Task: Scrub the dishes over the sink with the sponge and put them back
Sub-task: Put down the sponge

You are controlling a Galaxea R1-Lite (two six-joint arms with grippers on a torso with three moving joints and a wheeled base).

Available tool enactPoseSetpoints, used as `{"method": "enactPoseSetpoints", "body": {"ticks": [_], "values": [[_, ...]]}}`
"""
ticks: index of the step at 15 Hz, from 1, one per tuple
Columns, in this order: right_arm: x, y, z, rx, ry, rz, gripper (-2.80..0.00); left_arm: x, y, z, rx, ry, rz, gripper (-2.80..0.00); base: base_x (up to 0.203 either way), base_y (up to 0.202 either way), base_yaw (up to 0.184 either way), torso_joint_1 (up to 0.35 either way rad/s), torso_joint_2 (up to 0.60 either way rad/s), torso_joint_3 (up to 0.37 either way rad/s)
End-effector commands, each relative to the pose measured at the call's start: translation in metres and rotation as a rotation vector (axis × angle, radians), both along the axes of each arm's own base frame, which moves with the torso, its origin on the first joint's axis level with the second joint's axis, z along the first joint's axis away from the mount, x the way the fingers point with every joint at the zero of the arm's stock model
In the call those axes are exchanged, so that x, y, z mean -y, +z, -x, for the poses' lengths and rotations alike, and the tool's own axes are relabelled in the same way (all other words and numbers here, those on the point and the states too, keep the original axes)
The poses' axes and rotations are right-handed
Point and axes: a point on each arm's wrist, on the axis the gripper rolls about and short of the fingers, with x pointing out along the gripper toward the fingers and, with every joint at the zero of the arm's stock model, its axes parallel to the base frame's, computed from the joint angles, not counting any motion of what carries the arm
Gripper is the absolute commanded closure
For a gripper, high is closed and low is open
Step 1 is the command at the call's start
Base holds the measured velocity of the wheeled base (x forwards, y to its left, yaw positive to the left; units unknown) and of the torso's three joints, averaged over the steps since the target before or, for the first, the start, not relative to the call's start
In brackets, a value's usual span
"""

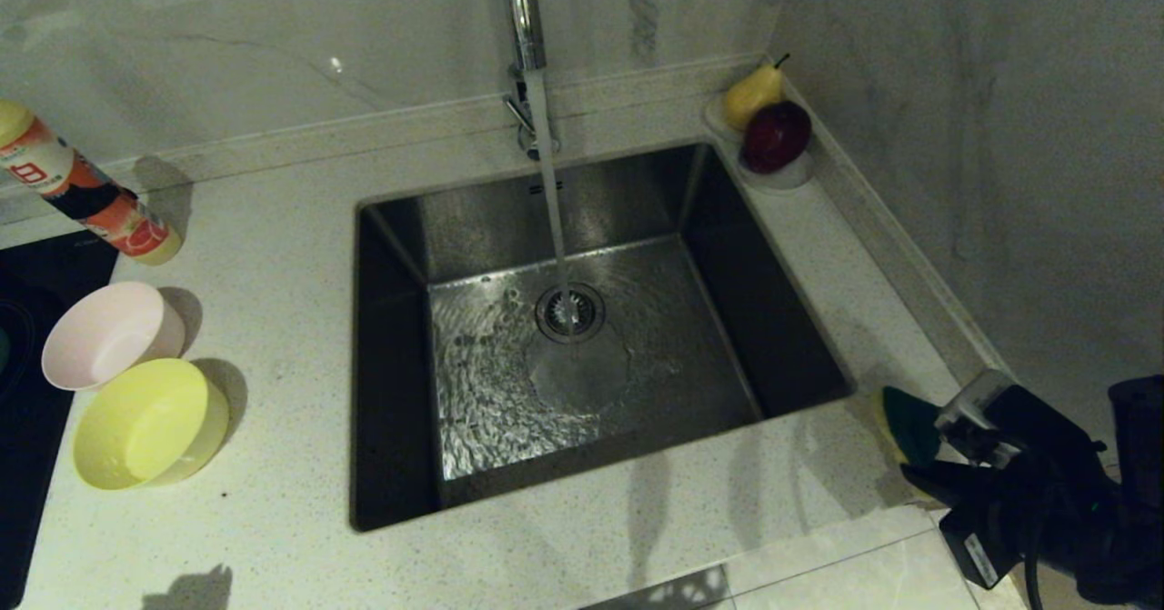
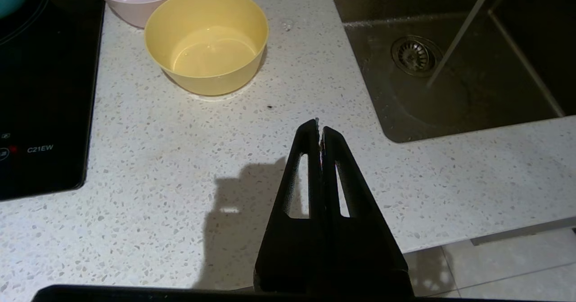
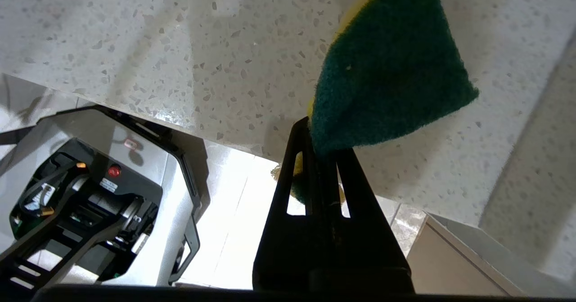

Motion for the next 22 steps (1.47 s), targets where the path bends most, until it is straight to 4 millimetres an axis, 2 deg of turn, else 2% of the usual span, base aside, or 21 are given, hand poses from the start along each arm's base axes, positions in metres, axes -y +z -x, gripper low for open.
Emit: {"method": "enactPoseSetpoints", "body": {"ticks": [1,6,10,13,22], "values": [[-0.002,-0.006,-0.007,-0.024,-0.001,0.011,0.00,0.000,-0.011,-0.003,-0.039,0.001,0.000,0.00,0.000,0.000,0.000,0.000,0.00,0.000],[0.007,-0.005,-0.031,-0.032,-0.038,-0.016,0.00,0.000,-0.011,-0.003,-0.039,0.001,0.000,0.00,0.000,0.000,0.000,0.000,0.00,0.000],[0.004,0.008,-0.044,0.013,-0.036,-0.019,0.00,0.000,-0.011,-0.003,-0.039,0.001,0.000,0.00,0.000,0.000,0.000,0.000,0.00,0.000],[0.002,0.004,-0.053,0.001,-0.039,0.003,0.00,0.000,-0.011,-0.003,-0.039,0.001,0.000,0.00,0.000,0.000,0.000,0.000,0.00,0.000],[0.005,0.013,-0.061,0.038,-0.064,-0.010,0.00,0.000,-0.011,-0.003,-0.039,0.001,0.000,0.00,0.000,0.000,0.000,0.000,0.00,0.000]]}}
